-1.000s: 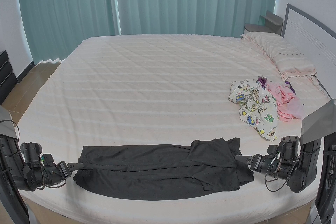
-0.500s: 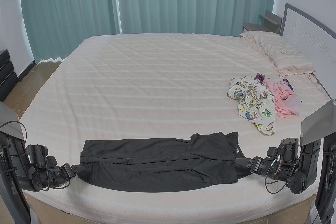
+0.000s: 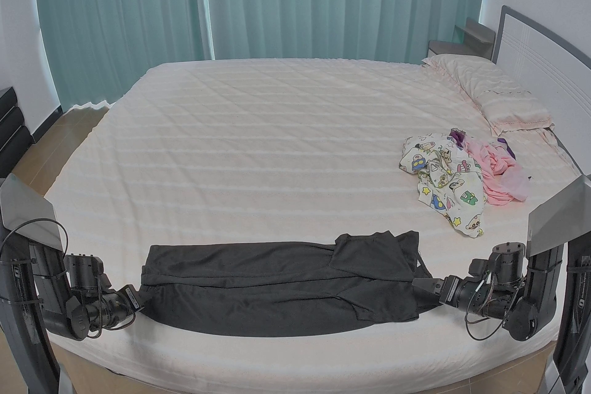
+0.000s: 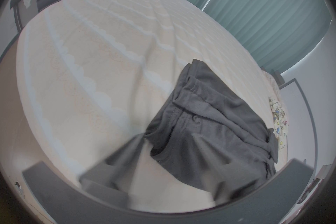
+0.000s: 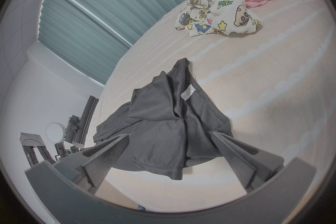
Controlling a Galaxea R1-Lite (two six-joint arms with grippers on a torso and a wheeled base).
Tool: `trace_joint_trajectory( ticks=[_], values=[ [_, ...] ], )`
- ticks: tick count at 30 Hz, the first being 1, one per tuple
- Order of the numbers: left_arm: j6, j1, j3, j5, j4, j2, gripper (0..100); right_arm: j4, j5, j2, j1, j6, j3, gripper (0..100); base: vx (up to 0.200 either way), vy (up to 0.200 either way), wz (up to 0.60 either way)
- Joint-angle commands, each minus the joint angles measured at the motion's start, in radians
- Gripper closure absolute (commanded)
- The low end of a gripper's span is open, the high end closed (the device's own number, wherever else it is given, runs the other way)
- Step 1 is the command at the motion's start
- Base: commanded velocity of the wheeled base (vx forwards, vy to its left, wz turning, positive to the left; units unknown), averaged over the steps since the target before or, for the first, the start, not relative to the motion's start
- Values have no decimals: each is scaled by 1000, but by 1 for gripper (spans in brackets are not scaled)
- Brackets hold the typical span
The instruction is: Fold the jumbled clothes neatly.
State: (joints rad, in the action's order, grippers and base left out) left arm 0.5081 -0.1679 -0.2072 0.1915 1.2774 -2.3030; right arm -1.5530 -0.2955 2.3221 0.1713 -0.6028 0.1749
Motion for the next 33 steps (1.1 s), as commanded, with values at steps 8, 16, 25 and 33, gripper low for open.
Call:
trace_joint_trajectory(
  ticks=[8,16,25,33],
  values=[
    [-94,5,55,-89,3,-18,100,-13,1,10,-1,3,-3,0,0,0,0],
    [-155,-9,68,-118,-1,-18,100,-13,6,25,-1,14,-9,0,0,0,0],
    [-155,-9,69,-116,2,-19,100,-12,72,86,-4,26,2,0,0,0,0],
    [-155,-9,69,-113,3,-29,100,-12,84,57,-12,28,-11,0,0,0,0]
  ],
)
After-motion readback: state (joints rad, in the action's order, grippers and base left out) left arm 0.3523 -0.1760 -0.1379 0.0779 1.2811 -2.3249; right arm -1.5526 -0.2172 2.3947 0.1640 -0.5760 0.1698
